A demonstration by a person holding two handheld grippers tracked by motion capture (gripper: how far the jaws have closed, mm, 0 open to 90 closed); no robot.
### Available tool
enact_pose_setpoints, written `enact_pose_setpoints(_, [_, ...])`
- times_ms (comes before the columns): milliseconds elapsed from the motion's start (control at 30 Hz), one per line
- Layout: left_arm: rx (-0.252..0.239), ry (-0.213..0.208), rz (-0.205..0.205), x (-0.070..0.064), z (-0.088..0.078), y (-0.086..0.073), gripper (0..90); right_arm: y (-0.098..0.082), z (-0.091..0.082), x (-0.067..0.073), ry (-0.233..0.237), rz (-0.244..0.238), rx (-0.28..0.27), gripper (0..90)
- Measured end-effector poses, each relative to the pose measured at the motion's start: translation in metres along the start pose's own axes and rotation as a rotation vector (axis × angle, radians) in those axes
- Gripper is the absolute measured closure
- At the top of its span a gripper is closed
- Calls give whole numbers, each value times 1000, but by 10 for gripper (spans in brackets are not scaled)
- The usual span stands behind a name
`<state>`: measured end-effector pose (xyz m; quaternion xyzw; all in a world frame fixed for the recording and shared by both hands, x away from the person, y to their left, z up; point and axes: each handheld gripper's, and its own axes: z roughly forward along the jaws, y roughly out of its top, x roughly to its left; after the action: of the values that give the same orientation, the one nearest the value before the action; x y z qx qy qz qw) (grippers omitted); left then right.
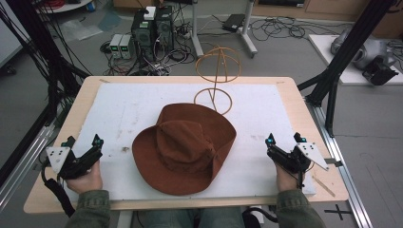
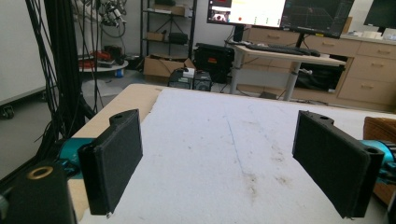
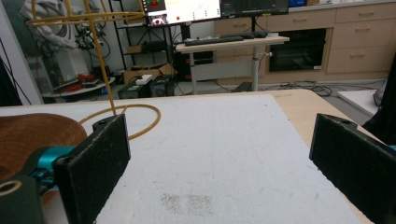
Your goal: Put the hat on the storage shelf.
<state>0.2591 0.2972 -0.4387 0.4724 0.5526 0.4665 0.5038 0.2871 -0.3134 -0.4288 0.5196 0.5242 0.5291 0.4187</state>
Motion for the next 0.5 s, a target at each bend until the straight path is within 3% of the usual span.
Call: enact_pose_setpoints(500, [-5, -2, -14, 0, 0, 0, 163, 0, 0, 1, 2, 5, 2, 48])
